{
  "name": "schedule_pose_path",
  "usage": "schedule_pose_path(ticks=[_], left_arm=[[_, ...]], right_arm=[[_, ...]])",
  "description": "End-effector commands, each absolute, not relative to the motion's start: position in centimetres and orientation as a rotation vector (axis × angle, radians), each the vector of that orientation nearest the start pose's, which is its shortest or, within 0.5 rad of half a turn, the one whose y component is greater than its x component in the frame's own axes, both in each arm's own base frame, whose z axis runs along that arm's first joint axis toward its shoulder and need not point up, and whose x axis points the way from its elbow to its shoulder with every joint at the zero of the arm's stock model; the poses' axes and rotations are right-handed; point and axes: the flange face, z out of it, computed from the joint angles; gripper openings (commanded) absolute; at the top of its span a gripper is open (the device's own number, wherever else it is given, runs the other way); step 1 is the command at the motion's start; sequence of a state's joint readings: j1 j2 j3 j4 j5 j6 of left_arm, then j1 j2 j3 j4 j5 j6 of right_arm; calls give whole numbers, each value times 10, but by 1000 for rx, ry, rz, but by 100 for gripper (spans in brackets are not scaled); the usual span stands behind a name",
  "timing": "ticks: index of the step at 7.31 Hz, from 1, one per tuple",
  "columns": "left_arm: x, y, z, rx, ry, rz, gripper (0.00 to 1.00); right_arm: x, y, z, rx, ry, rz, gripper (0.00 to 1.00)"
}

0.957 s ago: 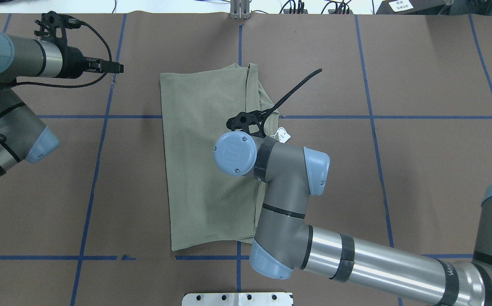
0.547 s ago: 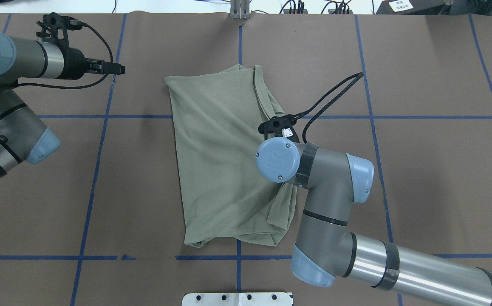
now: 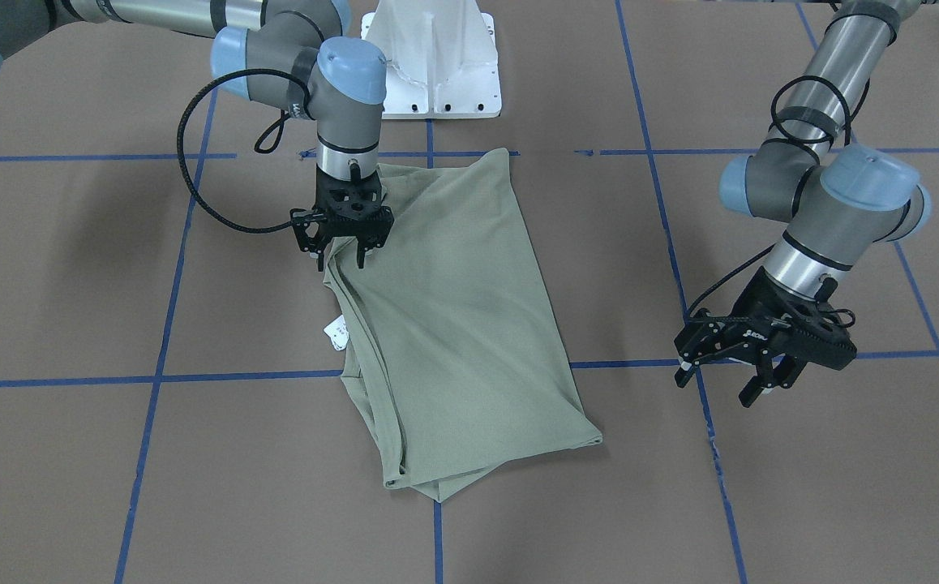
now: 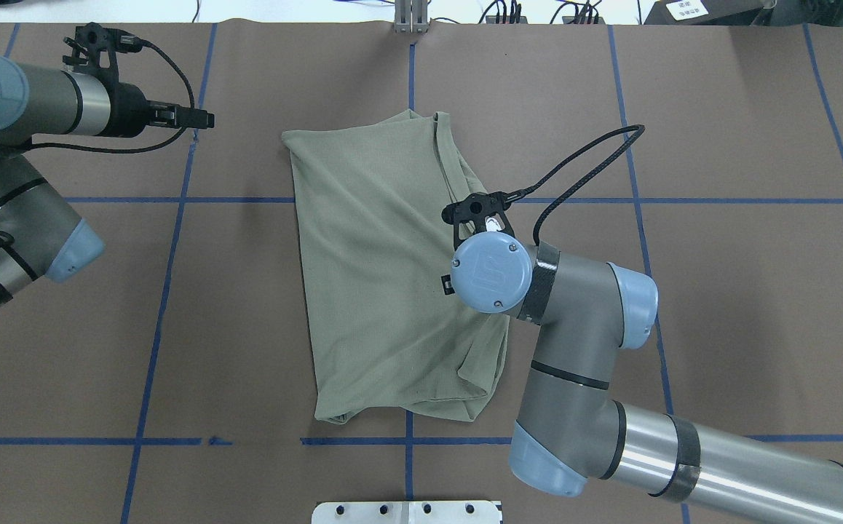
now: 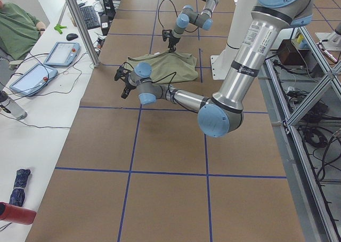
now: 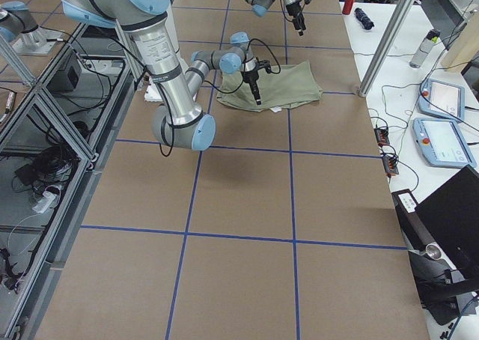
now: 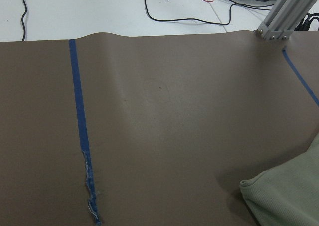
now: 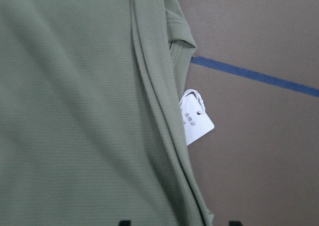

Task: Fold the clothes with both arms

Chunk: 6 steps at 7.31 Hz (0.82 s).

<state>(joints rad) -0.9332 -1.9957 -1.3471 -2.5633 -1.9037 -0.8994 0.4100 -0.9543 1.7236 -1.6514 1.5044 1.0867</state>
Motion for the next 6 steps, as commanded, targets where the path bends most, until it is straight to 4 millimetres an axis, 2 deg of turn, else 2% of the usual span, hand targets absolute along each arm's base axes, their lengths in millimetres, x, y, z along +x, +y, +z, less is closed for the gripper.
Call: schedule_pose_path(ticks=[1,3,4,6], left_arm=[[326,-609,414,644,1028,-32,100],[326,-609,415,644,1027,-31,100],[326,-609,414,645,1028,-31,100],[326,-609,415,644,1027,-31,100]], right_arm=[[-574,-355,240,257,-680,85,100],[-589,-324,242,192,-561,77,100],[-600,-306,252,175,-540,65,100],[-599,-303,257,165,-497,55,100]])
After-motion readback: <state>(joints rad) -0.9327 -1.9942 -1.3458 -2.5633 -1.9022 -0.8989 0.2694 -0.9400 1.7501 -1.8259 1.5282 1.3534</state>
